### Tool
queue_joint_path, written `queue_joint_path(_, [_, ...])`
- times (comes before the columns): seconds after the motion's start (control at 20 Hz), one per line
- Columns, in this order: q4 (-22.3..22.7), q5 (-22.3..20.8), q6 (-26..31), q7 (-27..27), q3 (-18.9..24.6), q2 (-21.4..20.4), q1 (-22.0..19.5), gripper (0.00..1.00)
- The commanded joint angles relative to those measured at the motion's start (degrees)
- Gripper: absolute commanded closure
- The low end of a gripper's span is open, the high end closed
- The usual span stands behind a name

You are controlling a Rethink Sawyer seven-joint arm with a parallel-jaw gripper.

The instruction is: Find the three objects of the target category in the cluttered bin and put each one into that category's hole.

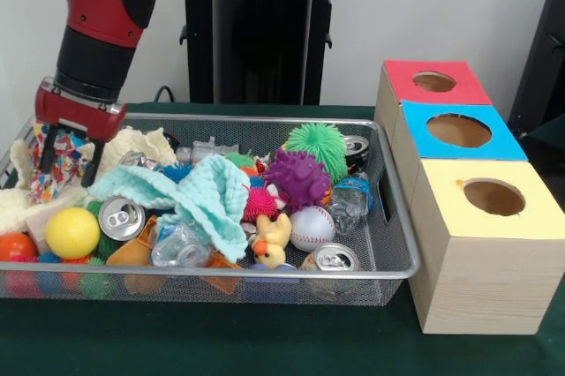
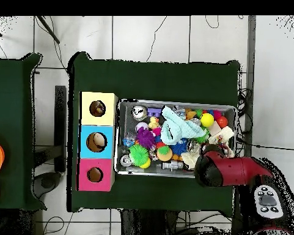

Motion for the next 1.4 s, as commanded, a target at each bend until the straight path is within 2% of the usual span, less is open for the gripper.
queue_joint_path(0.05, [6.5, 2.2, 5.0, 4.1, 1.3, -1.3, -2.0, 0.0])
queue_joint_path(0.55, [9.7, 1.5, 5.0, 3.9, -1.9, -3.5, -1.7, 0.0])
queue_joint_path(0.95, [7.2, 2.5, 0.0, 7.6, -4.5, 1.9, 0.3, 0.0])
queue_joint_path(1.4, [6.4, 1.9, -3.4, 7.3, -5.1, 2.9, -0.1, 0.0])
